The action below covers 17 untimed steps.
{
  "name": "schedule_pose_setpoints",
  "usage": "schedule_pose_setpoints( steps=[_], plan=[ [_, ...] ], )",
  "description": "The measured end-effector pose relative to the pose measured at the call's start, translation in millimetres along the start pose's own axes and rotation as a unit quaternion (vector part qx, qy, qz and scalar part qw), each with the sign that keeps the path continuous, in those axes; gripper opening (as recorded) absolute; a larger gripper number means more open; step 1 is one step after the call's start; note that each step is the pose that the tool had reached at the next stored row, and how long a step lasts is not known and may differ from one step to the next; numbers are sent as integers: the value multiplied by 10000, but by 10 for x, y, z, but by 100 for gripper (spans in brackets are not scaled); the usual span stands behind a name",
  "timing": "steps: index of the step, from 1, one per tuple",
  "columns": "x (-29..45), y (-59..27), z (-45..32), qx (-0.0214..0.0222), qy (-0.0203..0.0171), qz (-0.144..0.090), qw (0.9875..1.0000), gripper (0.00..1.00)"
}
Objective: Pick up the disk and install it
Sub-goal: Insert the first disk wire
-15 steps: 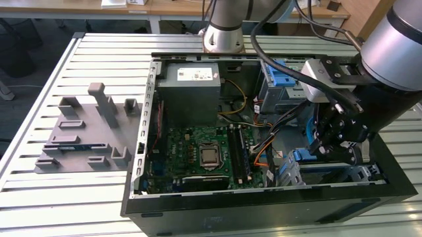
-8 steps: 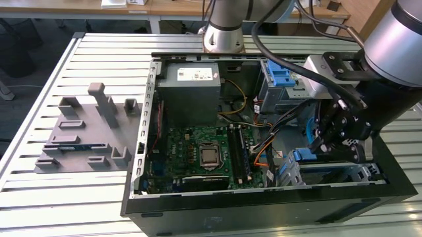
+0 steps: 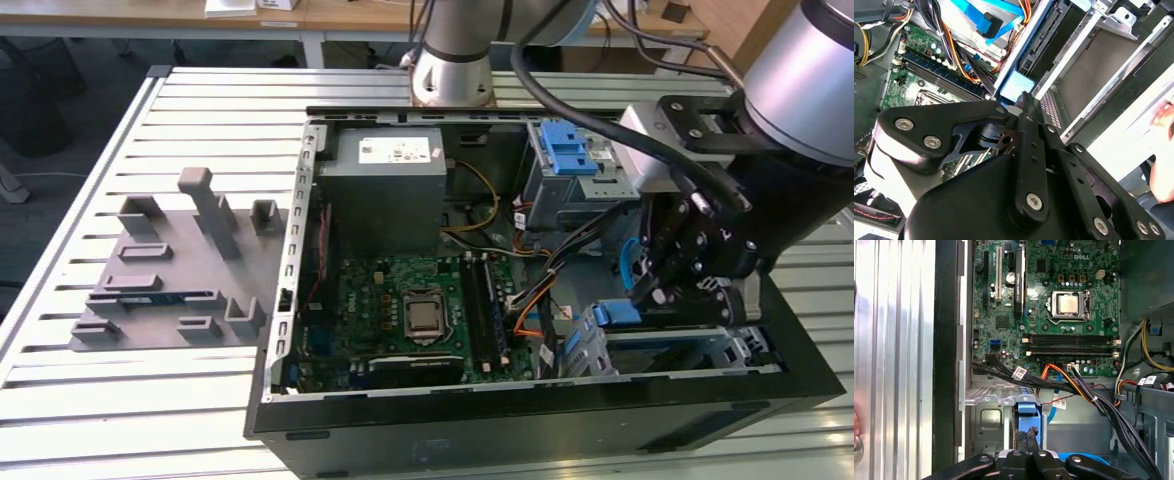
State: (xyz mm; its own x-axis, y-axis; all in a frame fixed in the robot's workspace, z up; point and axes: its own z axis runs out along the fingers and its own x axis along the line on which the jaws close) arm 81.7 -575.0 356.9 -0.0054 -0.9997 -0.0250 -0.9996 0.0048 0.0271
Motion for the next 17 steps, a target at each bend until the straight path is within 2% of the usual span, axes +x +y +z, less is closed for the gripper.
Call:
schedule_pose_setpoints(
  steps=[5,8,17],
  plan=[
    [-1,-3,-7,0,2,0,10000,11],
    [-9,-42,-8,-3,3,0,10000,11],
    [-49,-317,-12,-22,2,1,10000,11]
  ],
)
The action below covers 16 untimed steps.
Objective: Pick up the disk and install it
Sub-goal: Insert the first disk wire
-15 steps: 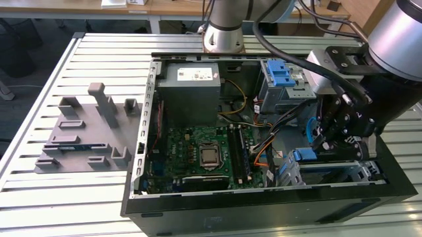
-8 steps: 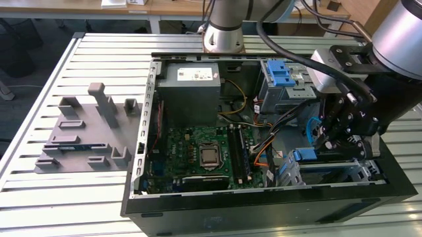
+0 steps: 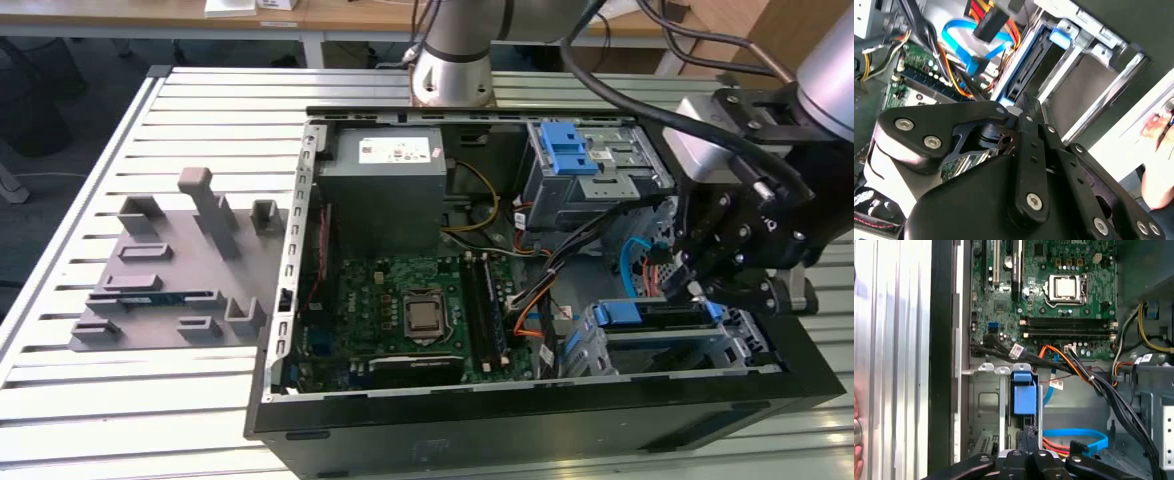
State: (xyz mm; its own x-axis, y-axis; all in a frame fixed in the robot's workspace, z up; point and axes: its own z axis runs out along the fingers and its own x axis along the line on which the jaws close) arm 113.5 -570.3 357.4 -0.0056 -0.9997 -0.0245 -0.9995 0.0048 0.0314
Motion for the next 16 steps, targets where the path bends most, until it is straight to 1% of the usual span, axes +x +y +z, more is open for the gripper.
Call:
schedule_pose_setpoints(
  steps=[2,3,6,7,8,12,16],
  plan=[
    [-2,-11,-2,0,0,0,10000,11],
    [-3,-10,-17,0,1,0,10000,11],
    [-13,-7,-114,0,0,0,10000,11],
    [-19,-7,-140,0,1,0,10000,11],
    [-32,-7,-150,0,-2,0,10000,11],
    [-118,-17,-154,0,0,16,10000,11],
    [-216,-88,-153,-5,-1,16,10000,11]
  ],
)
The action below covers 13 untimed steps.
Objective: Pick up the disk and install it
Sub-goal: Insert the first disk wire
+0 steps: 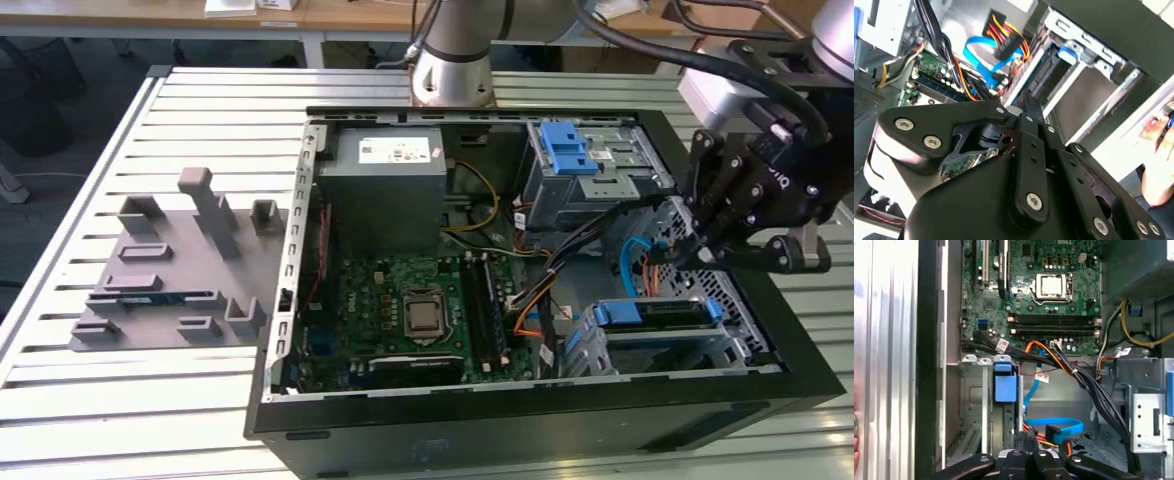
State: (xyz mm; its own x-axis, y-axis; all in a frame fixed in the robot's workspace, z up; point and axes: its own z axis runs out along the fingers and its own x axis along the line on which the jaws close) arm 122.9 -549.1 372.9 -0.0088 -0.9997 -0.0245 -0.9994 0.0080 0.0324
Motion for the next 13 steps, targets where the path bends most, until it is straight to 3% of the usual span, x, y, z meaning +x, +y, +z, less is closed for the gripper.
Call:
schedule_pose_setpoints(
  steps=[5,13],
  plan=[
    [-99,-77,2,-5,-1,11,10000,11],
    [-122,-84,11,5,-13,431,9991,11]
  ],
)
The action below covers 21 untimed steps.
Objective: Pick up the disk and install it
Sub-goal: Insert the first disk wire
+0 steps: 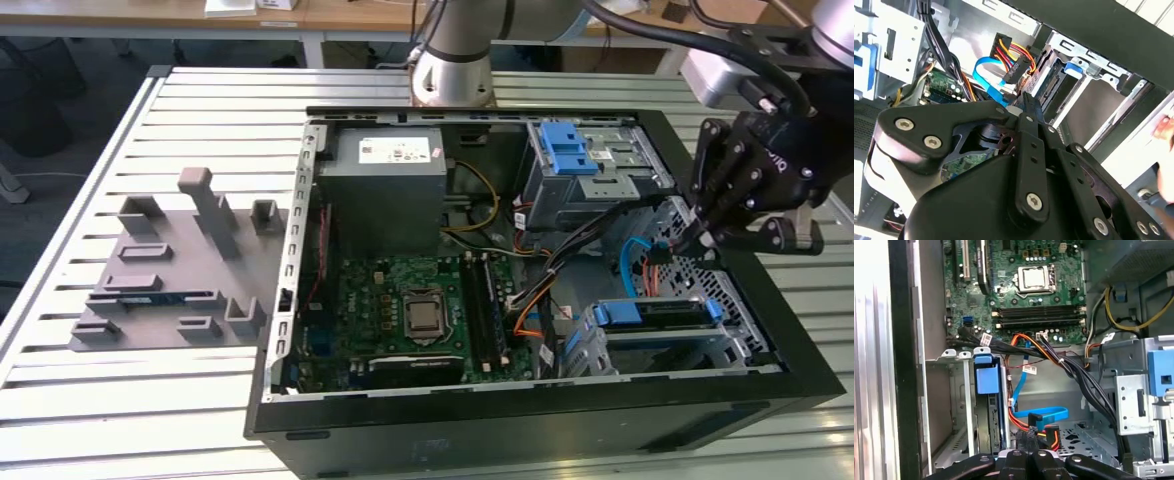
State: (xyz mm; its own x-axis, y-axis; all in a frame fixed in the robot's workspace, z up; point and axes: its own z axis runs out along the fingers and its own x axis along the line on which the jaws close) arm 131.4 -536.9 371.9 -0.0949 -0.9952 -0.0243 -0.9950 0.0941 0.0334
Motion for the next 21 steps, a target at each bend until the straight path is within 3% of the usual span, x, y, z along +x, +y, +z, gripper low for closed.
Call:
schedule_pose_setpoints(
  steps=[6,11,13,15,17,21],
  plan=[
    [-32,-13,14,6,-8,236,9997,11],
    [-106,-66,24,-7,-1,244,9997,11],
    [-118,-68,26,-5,46,246,9997,11],
    [-140,-68,31,2,111,248,9996,24],
    [-191,-66,39,7,183,250,9995,24],
    [-268,-69,60,13,273,260,9993,24]
  ],
)
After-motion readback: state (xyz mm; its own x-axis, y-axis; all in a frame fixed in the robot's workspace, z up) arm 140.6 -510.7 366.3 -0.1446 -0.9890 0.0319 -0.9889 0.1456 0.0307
